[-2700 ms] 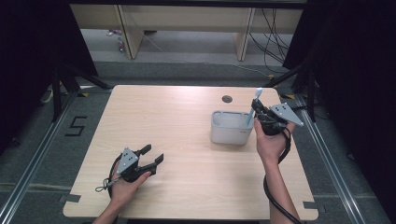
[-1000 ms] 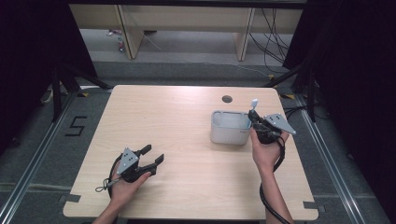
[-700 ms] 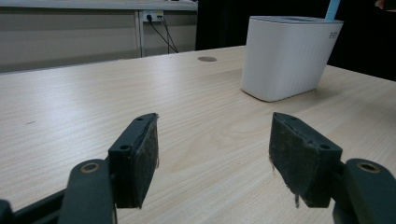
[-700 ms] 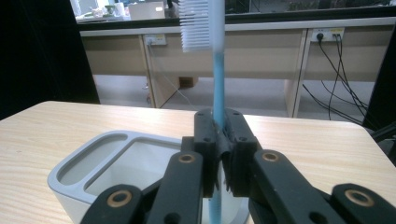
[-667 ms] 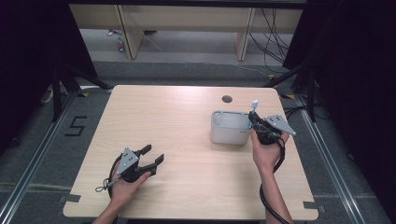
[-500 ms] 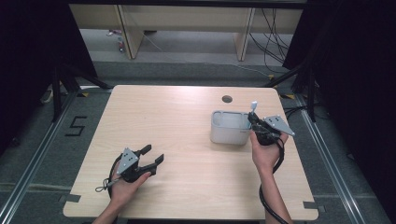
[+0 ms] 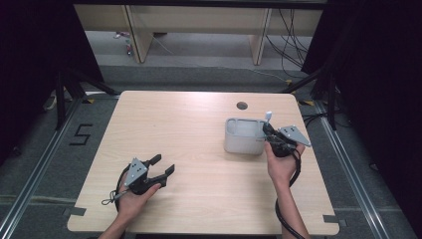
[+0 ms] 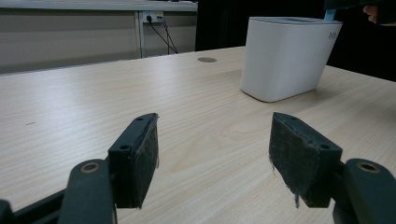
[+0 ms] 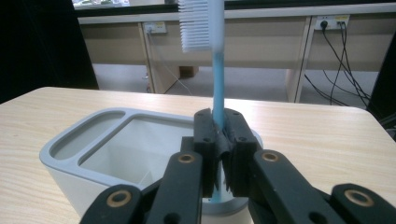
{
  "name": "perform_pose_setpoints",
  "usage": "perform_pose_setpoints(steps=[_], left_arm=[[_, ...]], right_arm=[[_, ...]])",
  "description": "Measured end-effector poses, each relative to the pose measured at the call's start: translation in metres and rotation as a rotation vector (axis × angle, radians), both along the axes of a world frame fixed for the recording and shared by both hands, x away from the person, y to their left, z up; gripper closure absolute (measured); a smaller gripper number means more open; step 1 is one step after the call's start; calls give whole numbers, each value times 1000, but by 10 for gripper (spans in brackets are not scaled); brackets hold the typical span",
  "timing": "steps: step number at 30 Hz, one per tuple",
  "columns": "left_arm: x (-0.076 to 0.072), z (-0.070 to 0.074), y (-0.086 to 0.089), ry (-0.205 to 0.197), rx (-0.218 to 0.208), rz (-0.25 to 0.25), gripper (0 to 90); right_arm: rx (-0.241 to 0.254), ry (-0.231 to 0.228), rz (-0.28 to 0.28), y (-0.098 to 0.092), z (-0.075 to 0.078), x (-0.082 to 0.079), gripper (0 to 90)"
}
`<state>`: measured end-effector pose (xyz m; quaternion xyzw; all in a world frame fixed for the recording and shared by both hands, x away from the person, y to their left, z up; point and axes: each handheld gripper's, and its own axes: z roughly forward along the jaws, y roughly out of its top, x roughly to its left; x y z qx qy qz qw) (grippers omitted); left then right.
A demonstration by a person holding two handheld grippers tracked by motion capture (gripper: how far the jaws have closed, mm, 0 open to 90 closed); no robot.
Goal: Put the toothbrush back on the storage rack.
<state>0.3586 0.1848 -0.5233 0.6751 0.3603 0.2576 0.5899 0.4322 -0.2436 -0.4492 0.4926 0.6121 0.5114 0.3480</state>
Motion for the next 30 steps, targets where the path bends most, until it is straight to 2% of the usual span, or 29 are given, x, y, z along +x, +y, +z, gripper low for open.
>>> perform_pose_setpoints(steps=[1, 2, 4, 5, 6, 13, 20, 21, 23, 24, 25, 26, 28, 30], left_arm=[[0, 0, 0, -2, 1, -1, 327], [0, 0, 0, -2, 1, -1, 327], [0, 0, 0, -2, 2, -1, 327], [0, 0, 0, -1, 2, 0, 327], [0, 0, 0, -1, 1, 0, 327], [0, 0, 0, -1, 1, 0, 326], [0, 0, 0, -1, 2, 1, 326], [0, 0, 0, -1, 1, 1, 325], [0, 0, 0, 0, 0, 3, 322], [0, 0, 0, 0, 1, 2, 322], [0, 0, 0, -1, 2, 2, 322], [0, 0, 0, -2, 3, 2, 321], [0, 0, 0, -1, 2, 2, 320], [0, 0, 0, -1, 3, 2, 320]], right_arm=[[20, 7, -1, 1, -1, 0, 854], [-2, -1, 12, 0, -2, 1, 854], [2, 6, 3, -1, -3, 0, 853], [-12, 0, 3, -2, -4, 1, 853], [8, 16, 5, 0, -5, 1, 853], [-2, 17, -6, 0, -9, 2, 852], [9, 30, -1, 0, -11, 2, 853], [-8, 25, -6, -1, -12, 2, 852], [-3, 29, -4, -1, -12, 1, 852], [23, 43, -10, 1, -12, 0, 852], [23, 43, -10, 1, -12, 0, 852], [-6, 22, 1, -1, -12, 2, 850], [-17, 24, -2, -1, -12, 2, 848], [-3, 34, 3, 0, -12, 1, 839]])
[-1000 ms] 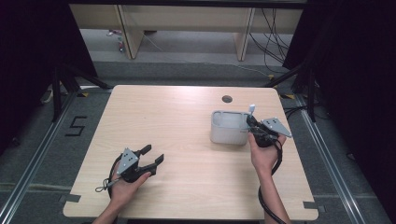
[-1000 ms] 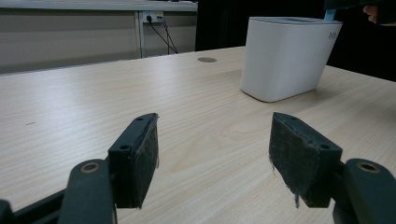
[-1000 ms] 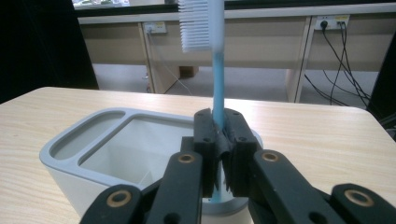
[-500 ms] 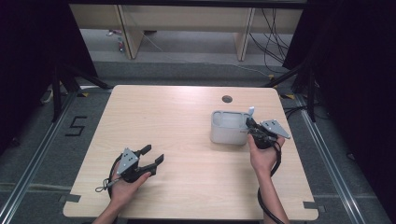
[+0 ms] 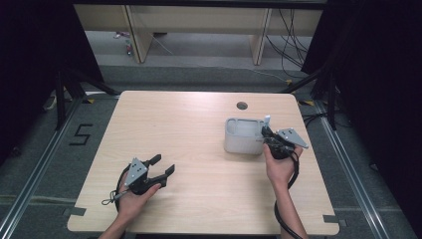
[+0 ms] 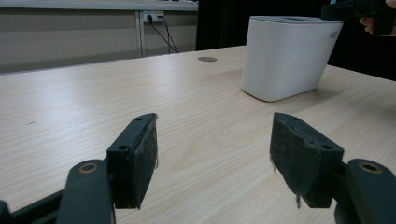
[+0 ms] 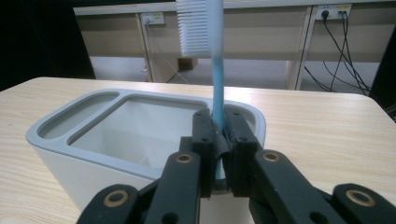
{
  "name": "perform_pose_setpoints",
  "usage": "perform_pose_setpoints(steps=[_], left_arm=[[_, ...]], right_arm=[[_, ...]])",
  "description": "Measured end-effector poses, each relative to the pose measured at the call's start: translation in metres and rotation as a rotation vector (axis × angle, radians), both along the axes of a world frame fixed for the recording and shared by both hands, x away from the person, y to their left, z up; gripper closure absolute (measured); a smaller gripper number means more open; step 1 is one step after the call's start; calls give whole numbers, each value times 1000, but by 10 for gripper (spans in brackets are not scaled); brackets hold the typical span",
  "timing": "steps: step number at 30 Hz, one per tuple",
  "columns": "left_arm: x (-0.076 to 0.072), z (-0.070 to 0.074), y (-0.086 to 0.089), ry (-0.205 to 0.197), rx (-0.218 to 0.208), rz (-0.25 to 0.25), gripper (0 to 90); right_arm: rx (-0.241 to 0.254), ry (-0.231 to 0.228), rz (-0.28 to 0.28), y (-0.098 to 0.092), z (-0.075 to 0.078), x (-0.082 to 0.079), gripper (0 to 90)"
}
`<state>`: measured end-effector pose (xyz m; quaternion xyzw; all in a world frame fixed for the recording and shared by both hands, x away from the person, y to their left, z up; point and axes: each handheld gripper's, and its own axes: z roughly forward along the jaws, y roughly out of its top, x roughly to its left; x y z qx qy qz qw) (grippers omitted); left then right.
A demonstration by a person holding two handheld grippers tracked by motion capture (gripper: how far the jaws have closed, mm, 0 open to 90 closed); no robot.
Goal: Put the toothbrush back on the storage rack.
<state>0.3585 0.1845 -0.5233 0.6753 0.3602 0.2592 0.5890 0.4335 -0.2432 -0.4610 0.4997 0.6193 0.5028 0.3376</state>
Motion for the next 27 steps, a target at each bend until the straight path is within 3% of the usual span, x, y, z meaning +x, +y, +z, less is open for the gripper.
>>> perform_pose_setpoints(steps=[7, 8, 9, 11, 16, 17, 21, 22, 27], left_arm=[[0, 0, 0, 2, -2, 1, 319], [0, 0, 0, 2, -2, 0, 319], [0, 0, 0, 1, -2, 0, 319], [0, 0, 0, 1, -2, 0, 319], [0, 0, 0, -1, -1, 0, 319], [0, 0, 0, -1, 0, 0, 318], [0, 0, 0, -1, 0, 1, 319], [0, 0, 0, -2, 0, 0, 319], [0, 0, 0, -2, -1, 1, 318]], right_arm=[[-17, -6, -6, 1, 2, 0, 763], [-14, -10, -9, 1, 3, -1, 683], [-14, -10, -9, 1, 3, -1, 683], [-10, -13, -19, 2, 7, -4, 592], [-18, -12, -17, -2, 13, -8, 550], [-41, -25, -19, -4, 14, -9, 546], [-32, -24, -5, -4, 18, -15, 531], [-35, 2, 8, -5, 19, -19, 522], [-43, 33, 27, -6, 19, -28, 505]])
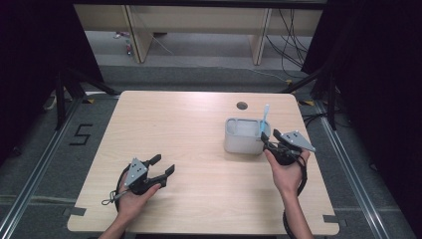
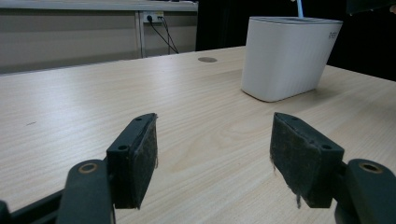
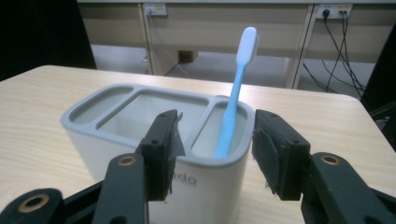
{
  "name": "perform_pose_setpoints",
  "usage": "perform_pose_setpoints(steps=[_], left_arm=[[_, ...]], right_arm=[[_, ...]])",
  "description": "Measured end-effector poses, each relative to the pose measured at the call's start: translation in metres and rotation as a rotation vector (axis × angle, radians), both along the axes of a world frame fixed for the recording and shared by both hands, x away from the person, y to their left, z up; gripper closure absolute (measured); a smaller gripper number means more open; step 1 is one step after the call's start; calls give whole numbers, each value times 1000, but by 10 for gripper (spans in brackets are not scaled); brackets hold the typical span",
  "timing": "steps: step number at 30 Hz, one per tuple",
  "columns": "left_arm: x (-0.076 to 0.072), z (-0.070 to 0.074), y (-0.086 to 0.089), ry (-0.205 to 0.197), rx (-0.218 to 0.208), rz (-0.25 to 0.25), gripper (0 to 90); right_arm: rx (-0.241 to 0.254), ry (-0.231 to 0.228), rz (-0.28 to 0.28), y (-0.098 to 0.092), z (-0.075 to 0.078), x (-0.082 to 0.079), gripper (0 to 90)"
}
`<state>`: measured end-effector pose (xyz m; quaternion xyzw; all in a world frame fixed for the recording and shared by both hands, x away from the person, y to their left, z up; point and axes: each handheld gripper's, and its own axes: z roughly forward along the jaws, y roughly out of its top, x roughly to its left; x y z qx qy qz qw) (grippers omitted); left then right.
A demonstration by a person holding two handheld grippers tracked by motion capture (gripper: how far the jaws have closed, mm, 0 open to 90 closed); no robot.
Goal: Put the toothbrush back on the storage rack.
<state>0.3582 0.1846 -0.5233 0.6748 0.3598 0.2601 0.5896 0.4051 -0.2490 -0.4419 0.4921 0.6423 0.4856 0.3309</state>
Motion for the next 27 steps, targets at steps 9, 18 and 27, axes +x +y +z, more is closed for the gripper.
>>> perform_pose_setpoints(steps=[9, 18, 27], left_arm=[[0, 0, 0, 1, 2, 1, 318], [0, 0, -1, 2, 7, 2, 318], [0, 0, -1, 2, 4, 1, 317]], right_arm=[[-70, 48, 27, -11, -2, -18, 485], [-53, 96, 17, -22, -22, -47, 481], [-47, 104, 9, -25, -45, -61, 491]])
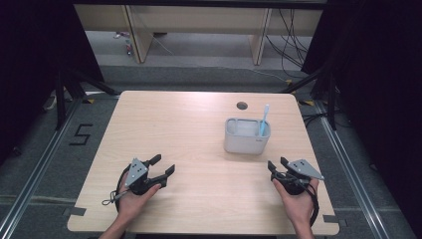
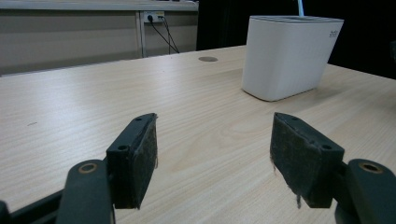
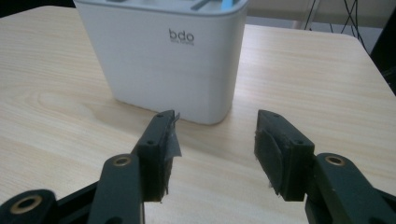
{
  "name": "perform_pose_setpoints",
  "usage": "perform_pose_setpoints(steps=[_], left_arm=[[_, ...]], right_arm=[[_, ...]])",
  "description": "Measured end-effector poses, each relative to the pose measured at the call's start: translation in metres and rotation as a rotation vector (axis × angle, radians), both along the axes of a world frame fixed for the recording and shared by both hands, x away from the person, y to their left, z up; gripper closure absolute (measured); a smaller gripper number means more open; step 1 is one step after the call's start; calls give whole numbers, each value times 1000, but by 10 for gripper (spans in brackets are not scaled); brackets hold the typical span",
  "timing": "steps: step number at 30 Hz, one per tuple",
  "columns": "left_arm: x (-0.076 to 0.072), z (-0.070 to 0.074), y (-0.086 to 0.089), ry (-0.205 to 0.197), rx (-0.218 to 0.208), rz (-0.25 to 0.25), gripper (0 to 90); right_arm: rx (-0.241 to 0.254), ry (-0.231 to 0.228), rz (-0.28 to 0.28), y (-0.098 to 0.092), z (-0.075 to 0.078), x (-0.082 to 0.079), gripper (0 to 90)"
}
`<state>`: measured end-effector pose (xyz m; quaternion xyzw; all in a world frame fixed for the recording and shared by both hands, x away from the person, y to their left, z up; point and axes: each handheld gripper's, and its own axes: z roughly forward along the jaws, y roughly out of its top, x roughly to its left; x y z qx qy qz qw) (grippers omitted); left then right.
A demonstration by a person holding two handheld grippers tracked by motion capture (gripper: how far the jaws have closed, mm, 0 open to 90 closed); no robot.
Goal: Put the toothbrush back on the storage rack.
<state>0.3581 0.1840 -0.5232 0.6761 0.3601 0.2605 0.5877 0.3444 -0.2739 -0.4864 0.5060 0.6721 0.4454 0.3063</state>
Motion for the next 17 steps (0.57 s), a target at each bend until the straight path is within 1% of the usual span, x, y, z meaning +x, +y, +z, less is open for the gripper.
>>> perform_pose_setpoints(steps=[1, 2, 3, 4, 5, 6, 7, 8, 9, 10, 11, 12, 14, 16, 17], left_arm=[[0, 0, 0, 1, 1, -1, 317], [0, 0, 0, 1, 1, -1, 317], [0, 0, 0, 0, 0, -3, 316], [0, 0, 0, 1, -2, -3, 316], [0, 0, 0, 1, -2, -3, 316], [1, 0, 0, 1, -1, -5, 316], [1, 0, 0, 1, -1, -5, 316], [1, 0, 0, 2, -1, -4, 316], [1, 0, 0, 4, 0, -4, 316], [1, 0, 0, 4, 0, -4, 316], [1, 0, 0, 4, 0, -4, 316], [1, 0, 0, 4, -1, -3, 316], [1, 0, 0, 4, -2, -3, 316], [1, 0, 0, 5, -2, -3, 316], [1, 0, 0, 6, 0, -3, 316]], right_arm=[[-7, -17, 10, -2, -6, 2, 492], [-7, -17, 10, -2, -6, 2, 492], [-18, -16, -1, -3, -8, 1, 494], [7, 8, -15, -2, -8, -1, 494], [12, 3, -20, -2, -8, -1, 494], [3, -29, -10, -4, -10, 1, 494], [-14, -40, -19, -6, -11, 1, 494], [4, -20, -24, -5, -11, -1, 493], [-15, -28, -19, -8, -12, 0, 493], [-15, -28, -19, -8, -12, 0, 493], [44, -5, -36, -5, -15, -2, 493], [10, -13, -18, -9, -16, -1, 493], [8, -16, -23, -9, -17, -1, 492], [6, -18, -14, -10, -16, -1, 492], [3, -22, -22, -10, -17, 1, 492]])
